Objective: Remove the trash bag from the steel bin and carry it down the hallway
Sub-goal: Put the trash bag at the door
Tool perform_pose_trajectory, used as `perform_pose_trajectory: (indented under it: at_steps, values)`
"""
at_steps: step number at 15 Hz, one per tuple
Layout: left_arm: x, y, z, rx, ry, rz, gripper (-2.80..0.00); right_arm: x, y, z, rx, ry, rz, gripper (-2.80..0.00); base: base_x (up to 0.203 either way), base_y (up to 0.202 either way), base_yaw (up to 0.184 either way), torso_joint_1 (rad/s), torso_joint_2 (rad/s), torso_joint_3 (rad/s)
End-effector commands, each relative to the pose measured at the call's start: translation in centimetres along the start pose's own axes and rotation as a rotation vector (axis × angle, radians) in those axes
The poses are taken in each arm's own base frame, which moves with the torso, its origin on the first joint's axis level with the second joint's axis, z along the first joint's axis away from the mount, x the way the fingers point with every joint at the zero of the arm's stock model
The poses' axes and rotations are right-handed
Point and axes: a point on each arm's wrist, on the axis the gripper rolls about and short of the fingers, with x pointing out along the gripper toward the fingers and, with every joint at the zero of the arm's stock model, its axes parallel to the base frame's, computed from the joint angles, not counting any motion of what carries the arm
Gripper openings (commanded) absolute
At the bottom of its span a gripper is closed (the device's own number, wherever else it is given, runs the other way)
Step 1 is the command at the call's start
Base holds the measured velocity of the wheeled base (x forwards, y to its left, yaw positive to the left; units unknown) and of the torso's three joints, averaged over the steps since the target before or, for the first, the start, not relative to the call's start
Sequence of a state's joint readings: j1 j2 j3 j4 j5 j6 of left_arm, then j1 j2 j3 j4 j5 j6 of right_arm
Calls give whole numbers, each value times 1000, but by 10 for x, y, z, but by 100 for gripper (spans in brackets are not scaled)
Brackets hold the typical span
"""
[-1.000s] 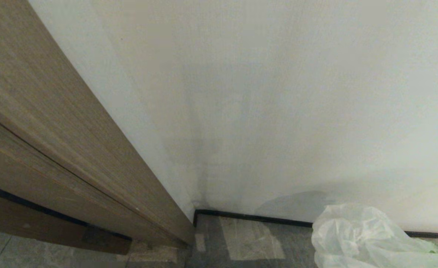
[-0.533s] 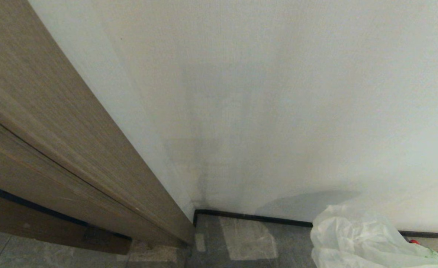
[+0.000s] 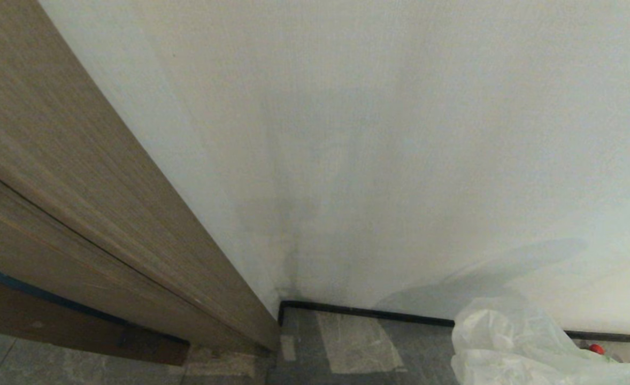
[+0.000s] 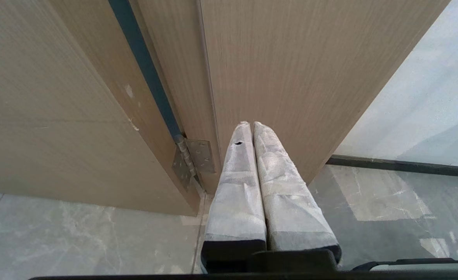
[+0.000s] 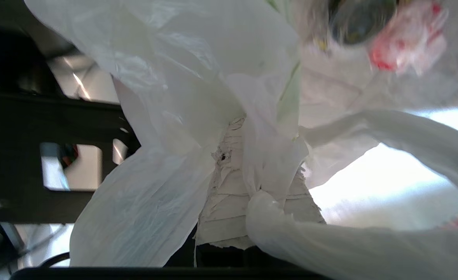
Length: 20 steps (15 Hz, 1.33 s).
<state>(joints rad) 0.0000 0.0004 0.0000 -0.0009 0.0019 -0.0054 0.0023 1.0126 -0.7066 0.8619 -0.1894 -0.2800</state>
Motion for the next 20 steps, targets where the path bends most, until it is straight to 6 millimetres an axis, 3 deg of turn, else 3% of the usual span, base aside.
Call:
perform_pose_trajectory:
  at_steps: [1,5,15,20]
  values:
    - [0,0,0,-1,-2,1,-280,24,-2,24,-43,144,37,-280,0,0,0,0,0,0]
    - [0,0,0,-1,-1,0,-280,51,-2,50,-69,199,77,-280,0,0,0,0,0,0]
    - [0,0,0,-1,-1,1,-280,106,4,98,-74,77,102,-280,0,0,0,0,0,0]
    - [0,0,0,-1,-1,1,-280,117,4,99,-109,118,33,-280,0,0,0,0,0,0]
